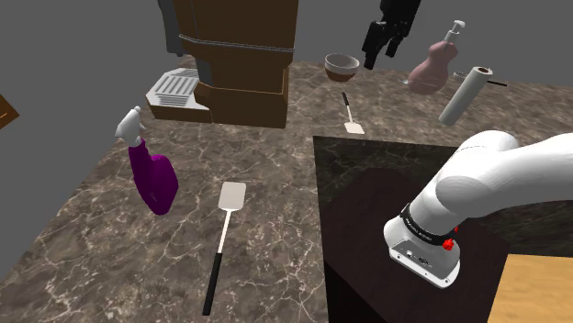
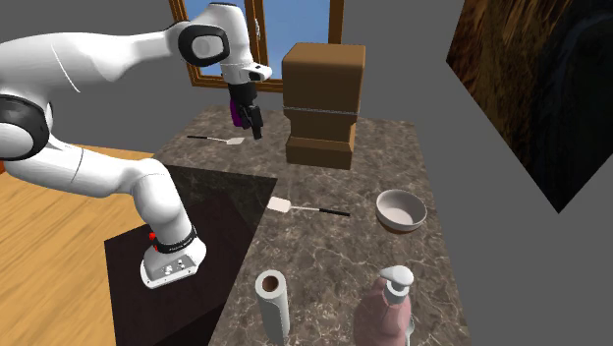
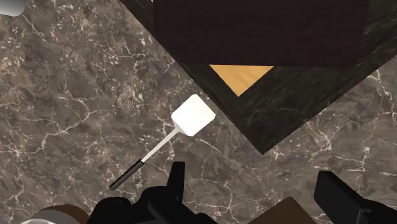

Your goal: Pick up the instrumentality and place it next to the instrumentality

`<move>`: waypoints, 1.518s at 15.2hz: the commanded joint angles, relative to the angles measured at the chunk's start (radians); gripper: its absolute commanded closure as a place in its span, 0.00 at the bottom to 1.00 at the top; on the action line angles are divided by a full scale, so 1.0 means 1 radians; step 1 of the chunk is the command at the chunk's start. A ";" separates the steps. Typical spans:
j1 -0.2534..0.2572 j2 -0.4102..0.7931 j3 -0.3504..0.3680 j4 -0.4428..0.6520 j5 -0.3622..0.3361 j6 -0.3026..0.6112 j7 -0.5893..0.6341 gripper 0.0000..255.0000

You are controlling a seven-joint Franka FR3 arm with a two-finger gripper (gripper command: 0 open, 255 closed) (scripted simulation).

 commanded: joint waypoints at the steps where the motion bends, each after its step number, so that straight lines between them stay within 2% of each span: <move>1: 0.000 0.000 0.000 0.000 0.000 0.000 0.000 0.00; 12: -0.132 0.232 -0.068 -0.122 -0.001 0.372 0.229 0.00; 23: -0.238 0.554 -0.156 -0.132 0.034 0.723 0.419 0.00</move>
